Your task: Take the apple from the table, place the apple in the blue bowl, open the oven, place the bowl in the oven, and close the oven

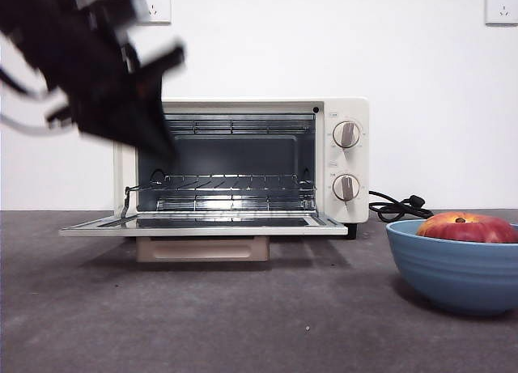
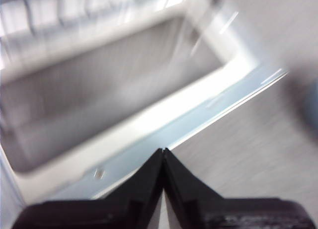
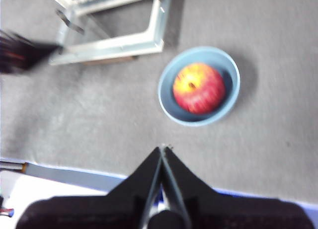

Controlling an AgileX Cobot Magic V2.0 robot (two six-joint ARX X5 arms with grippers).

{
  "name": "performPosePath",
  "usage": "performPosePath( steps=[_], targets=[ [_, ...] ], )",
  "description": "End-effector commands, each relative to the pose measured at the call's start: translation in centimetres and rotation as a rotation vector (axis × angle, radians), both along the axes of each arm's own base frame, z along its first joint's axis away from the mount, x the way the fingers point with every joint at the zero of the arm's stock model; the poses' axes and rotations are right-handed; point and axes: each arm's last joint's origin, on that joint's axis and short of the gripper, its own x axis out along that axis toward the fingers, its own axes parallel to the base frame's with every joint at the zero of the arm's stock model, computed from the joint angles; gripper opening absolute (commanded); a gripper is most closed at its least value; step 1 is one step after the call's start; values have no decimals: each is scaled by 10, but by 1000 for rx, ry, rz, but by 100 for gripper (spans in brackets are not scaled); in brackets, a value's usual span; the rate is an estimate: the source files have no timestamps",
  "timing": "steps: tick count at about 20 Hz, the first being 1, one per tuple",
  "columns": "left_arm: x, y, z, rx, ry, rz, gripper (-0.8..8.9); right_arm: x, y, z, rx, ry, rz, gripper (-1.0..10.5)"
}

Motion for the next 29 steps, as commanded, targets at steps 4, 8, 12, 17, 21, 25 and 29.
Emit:
performPosePath(
  steps=[4,8,12,17,21,25,29],
  targets=[
    [-46,25,50,-54,-100,-3,-6,16,8,-11,-63,163,-28,32],
    [-82,46,65,-44,-84,-2,-6,43,21,-15,-92,225,-96,226],
    [-110,61,70,-23,-55,-5,-6,72,32,-27,-213,271,-176,225],
    [-128,72,90,38,-46,-44,-6,109,50,-55,-242,363,-225,225],
    [-136,76,116,57,-116,-73,-6,126,47,-95,-226,487,-265,225],
    [-140,79,130,51,-159,-82,-6,132,34,-113,-159,486,-374,222],
    [-141,79,130,66,-156,-91,-6,136,28,-123,-146,507,-413,220]
  ],
)
